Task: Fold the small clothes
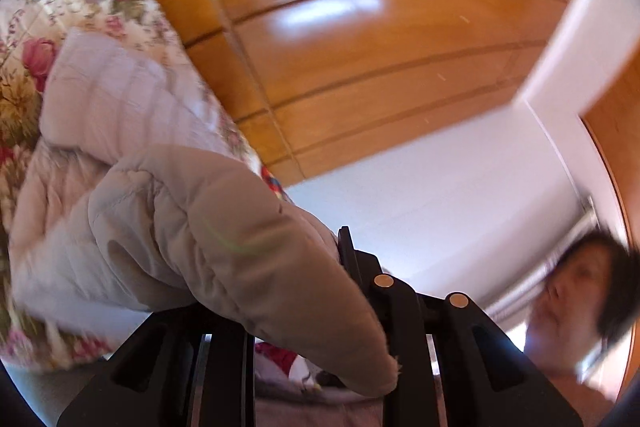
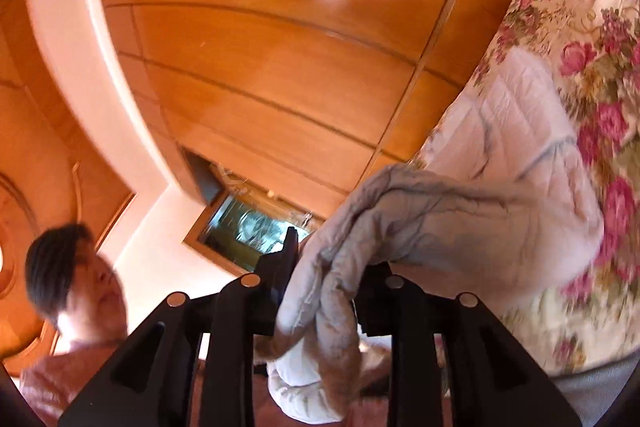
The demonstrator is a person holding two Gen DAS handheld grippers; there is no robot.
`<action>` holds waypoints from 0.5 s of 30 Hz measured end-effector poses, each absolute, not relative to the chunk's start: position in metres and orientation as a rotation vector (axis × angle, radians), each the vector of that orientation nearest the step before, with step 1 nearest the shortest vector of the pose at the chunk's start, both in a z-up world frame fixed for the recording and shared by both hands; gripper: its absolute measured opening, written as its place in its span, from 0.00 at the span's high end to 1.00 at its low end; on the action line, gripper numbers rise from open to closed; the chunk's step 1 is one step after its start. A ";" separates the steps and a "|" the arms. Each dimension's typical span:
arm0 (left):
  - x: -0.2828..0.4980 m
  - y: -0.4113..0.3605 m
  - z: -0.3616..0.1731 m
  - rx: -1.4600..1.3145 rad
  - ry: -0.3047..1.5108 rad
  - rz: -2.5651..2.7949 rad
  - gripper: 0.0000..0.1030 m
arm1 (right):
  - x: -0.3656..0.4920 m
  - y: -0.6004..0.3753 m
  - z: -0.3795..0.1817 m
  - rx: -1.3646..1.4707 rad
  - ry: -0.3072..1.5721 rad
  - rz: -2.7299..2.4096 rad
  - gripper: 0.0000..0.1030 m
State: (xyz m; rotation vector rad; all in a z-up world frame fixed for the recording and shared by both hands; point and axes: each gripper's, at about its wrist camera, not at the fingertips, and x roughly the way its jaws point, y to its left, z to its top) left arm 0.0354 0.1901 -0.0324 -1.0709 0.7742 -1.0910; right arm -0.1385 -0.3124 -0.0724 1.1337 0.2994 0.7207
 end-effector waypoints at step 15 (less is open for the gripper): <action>0.174 0.180 -0.095 -1.210 0.948 -0.834 0.83 | 0.003 -0.363 -0.128 1.455 0.422 0.483 0.72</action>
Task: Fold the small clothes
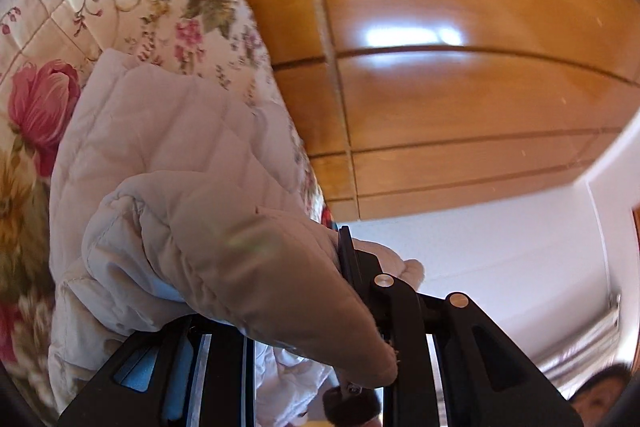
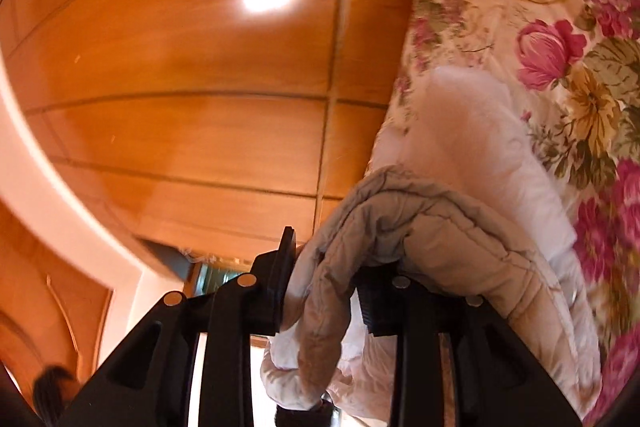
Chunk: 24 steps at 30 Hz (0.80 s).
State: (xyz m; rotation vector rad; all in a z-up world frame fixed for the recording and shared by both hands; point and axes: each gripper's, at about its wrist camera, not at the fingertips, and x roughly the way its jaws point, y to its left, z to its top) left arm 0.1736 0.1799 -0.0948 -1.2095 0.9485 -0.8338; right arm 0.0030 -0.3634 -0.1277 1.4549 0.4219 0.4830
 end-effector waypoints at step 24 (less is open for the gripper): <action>0.215 0.142 -0.051 -0.435 0.873 -0.427 0.19 | 0.070 -0.320 -0.049 0.431 0.650 0.020 0.19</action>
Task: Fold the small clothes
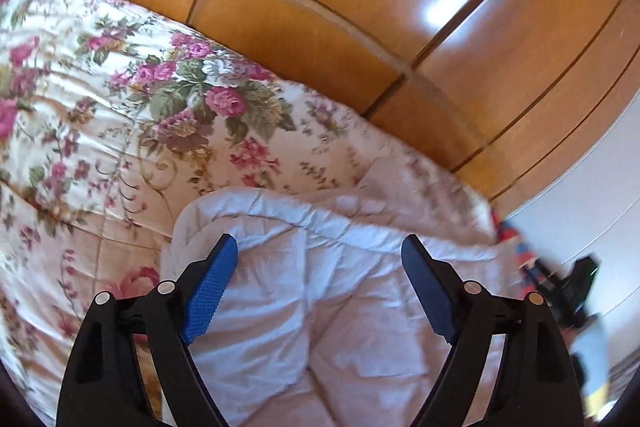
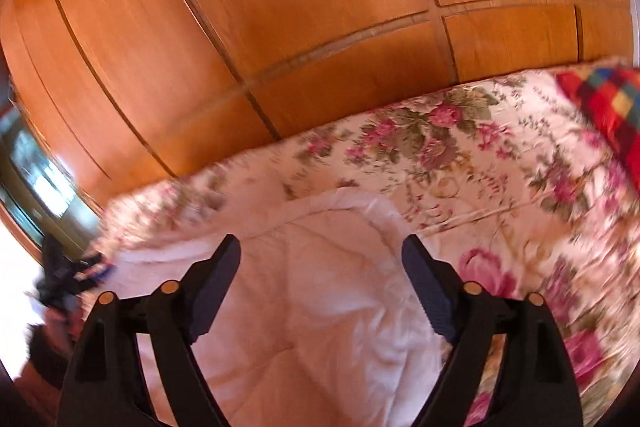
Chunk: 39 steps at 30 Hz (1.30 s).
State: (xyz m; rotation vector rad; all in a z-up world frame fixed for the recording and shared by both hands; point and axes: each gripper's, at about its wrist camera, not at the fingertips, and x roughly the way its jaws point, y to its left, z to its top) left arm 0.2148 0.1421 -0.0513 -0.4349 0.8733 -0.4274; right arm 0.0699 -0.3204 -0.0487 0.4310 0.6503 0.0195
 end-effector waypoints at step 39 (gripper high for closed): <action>0.251 0.107 -0.079 -0.187 0.749 -0.058 1.00 | 0.125 -0.326 -0.108 0.350 0.674 -0.287 0.91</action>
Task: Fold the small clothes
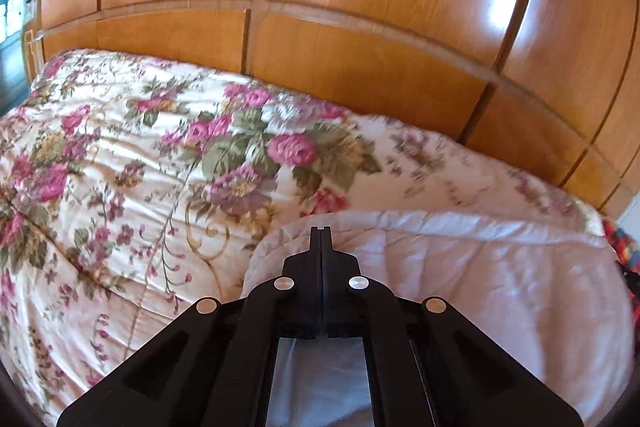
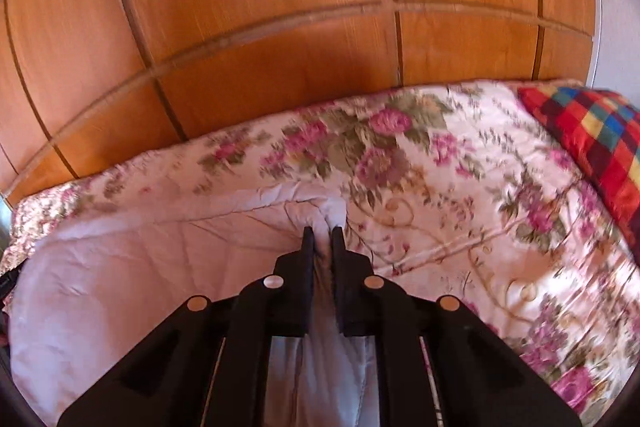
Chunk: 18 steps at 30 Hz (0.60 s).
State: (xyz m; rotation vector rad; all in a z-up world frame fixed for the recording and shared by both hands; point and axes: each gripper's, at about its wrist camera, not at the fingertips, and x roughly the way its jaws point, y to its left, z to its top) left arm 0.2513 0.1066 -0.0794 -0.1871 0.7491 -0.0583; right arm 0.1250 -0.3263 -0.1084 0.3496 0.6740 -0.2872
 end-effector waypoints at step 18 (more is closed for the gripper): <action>0.246 0.119 -0.091 -0.299 0.798 -0.045 1.00 | 0.099 -0.346 -0.124 0.476 0.570 -0.406 0.60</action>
